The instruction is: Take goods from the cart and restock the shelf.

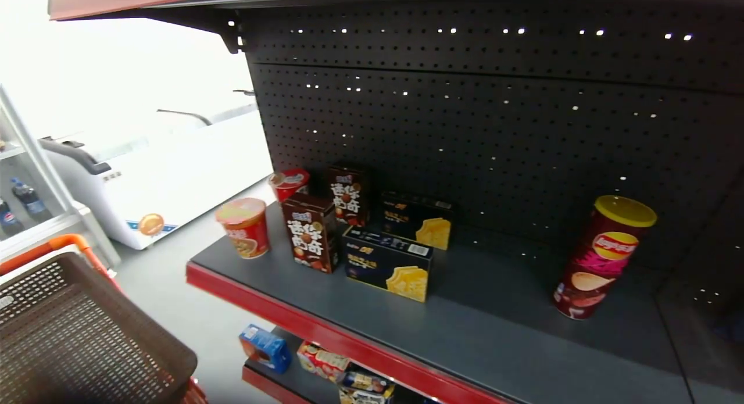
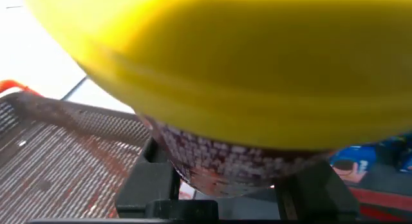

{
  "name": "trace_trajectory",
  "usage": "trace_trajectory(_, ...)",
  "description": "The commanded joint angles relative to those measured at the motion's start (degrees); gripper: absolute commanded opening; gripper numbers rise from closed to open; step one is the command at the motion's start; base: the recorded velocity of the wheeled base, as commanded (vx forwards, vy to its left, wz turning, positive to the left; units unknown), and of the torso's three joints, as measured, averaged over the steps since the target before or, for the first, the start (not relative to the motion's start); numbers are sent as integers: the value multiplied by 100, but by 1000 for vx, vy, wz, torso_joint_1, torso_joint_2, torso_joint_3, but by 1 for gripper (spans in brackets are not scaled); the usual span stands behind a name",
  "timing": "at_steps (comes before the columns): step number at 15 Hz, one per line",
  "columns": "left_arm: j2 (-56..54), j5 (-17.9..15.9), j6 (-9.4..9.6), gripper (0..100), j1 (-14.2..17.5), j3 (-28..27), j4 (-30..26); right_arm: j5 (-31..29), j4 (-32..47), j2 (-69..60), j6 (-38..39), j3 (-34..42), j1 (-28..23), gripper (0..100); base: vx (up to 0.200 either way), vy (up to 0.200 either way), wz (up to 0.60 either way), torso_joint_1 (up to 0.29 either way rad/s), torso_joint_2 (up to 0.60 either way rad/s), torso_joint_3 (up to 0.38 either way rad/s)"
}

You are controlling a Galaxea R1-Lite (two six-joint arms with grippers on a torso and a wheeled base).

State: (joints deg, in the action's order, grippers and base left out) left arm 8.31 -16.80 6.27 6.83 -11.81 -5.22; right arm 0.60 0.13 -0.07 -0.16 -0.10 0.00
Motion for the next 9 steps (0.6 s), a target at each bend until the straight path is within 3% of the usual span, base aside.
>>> trace_trajectory(1, 21, -8, -3, 0, 3, 39, -6, 2, 4, 7, -2, 1, 0, 100, 0, 0, -600, 7, 2, -2)
trace_trajectory(9, -58, 1, -20, 0, -6, 109, -6, 2, -5, 7, -2, 1, 0, 100, 0, 0, -600, 3, 2, 4)
